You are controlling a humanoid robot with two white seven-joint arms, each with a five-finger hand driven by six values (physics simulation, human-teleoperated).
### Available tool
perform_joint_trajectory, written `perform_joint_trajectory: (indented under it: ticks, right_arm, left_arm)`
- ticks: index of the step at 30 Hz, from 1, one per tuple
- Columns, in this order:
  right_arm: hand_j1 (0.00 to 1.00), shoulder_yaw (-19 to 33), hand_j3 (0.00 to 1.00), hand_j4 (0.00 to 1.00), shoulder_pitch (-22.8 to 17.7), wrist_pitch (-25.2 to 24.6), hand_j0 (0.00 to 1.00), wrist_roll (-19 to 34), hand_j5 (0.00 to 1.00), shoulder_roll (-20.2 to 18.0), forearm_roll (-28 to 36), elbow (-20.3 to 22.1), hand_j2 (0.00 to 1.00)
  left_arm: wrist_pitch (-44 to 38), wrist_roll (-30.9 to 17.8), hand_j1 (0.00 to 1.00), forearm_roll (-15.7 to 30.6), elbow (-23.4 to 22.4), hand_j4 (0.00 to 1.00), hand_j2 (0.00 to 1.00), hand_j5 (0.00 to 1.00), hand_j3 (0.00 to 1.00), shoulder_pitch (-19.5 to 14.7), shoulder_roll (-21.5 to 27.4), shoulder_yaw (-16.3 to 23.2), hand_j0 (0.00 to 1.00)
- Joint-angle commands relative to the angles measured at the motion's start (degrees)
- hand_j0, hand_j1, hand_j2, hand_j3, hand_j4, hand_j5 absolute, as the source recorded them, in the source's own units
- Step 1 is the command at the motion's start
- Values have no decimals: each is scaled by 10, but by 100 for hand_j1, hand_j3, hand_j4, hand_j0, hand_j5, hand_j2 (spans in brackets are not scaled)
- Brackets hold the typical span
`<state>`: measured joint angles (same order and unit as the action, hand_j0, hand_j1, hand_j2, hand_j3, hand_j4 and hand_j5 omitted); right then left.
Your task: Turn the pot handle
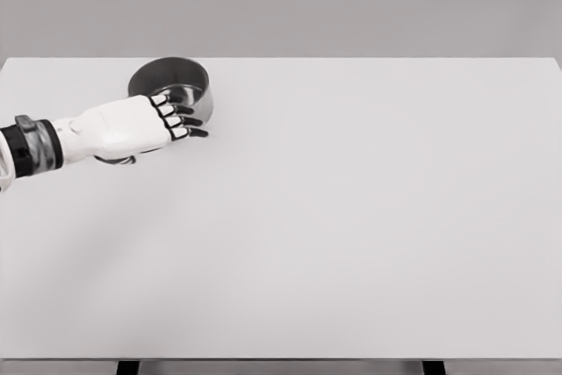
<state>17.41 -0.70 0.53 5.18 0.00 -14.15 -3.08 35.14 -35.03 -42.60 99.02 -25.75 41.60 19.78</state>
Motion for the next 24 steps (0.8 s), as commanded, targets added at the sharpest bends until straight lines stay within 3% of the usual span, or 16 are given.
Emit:
perform_joint_trajectory:
  ticks: [1,24]
  right_arm:
    - [100,0,100,100,0,0,100,0,100,0,0,0,100]
    - [100,0,100,100,0,0,100,0,100,0,0,0,100]
  left_arm:
    - [-1,0,100,2,-7,100,100,100,100,0,4,-3,100]
    - [-1,0,100,6,-23,100,100,100,100,4,25,-20,100]
